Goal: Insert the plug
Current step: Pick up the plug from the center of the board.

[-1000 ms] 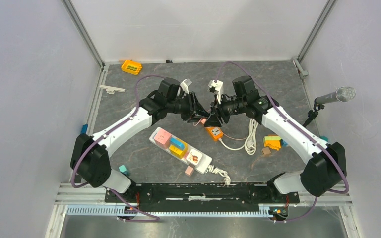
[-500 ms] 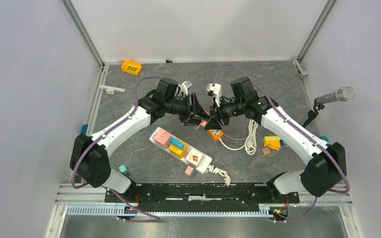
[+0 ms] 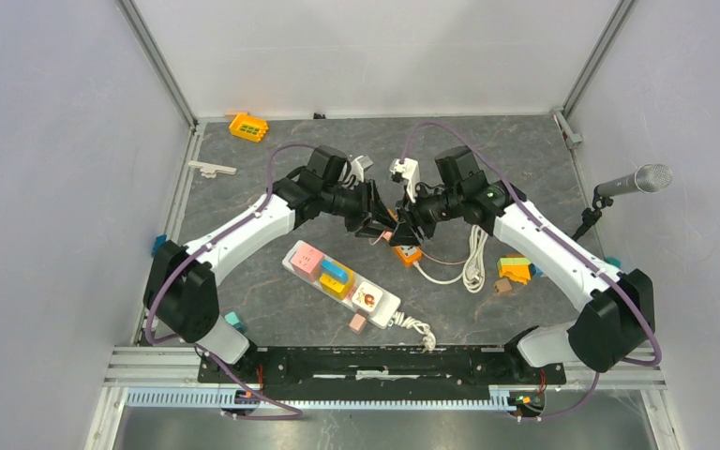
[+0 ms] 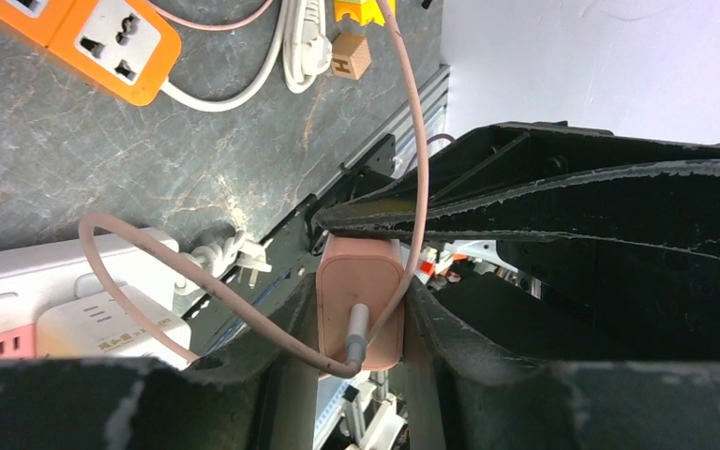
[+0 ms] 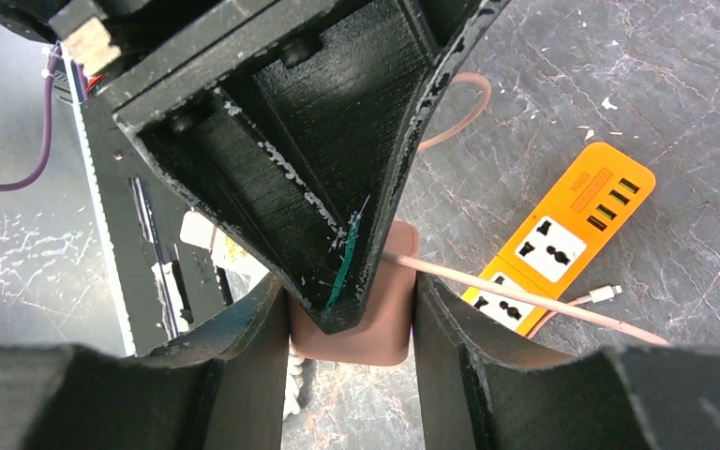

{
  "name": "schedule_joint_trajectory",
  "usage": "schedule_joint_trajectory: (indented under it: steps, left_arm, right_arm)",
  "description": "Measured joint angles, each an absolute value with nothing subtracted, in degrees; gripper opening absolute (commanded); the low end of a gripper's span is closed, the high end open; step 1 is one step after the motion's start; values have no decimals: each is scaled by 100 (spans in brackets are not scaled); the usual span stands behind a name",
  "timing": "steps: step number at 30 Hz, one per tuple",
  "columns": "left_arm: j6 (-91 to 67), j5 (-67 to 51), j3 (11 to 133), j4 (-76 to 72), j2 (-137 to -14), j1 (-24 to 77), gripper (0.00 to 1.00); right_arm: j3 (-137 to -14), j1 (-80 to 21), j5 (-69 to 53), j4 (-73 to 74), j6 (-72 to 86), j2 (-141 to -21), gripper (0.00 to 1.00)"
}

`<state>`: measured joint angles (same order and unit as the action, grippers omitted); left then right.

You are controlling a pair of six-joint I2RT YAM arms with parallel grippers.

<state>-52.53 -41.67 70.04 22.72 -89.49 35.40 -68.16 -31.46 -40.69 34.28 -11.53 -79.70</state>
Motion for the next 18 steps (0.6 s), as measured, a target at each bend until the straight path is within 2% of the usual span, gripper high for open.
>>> schedule_joint_trajectory:
  steps: [2, 4, 7, 18]
  left_arm:
    - [-5133, -4056, 7091, 2416, -8952, 3546, 2]
    - [-4991, -3883, 7212, 2615, -8952, 3551, 2]
    - [-4827, -3350, 7419, 3081, -8952, 3548, 2]
    - [-4689, -799, 7881, 4547, -8691, 3271, 2]
  right_arm:
    - [-6816, -3153, -3983, 3382, -1090, -7970, 61]
    - [-6812, -3177, -3861, 3301, -972, -7970, 69]
    - [-6716, -3173, -3649, 3063, -707, -7970, 88]
    - [-5763, -2790, -2580, 2919, 69, -8276, 93]
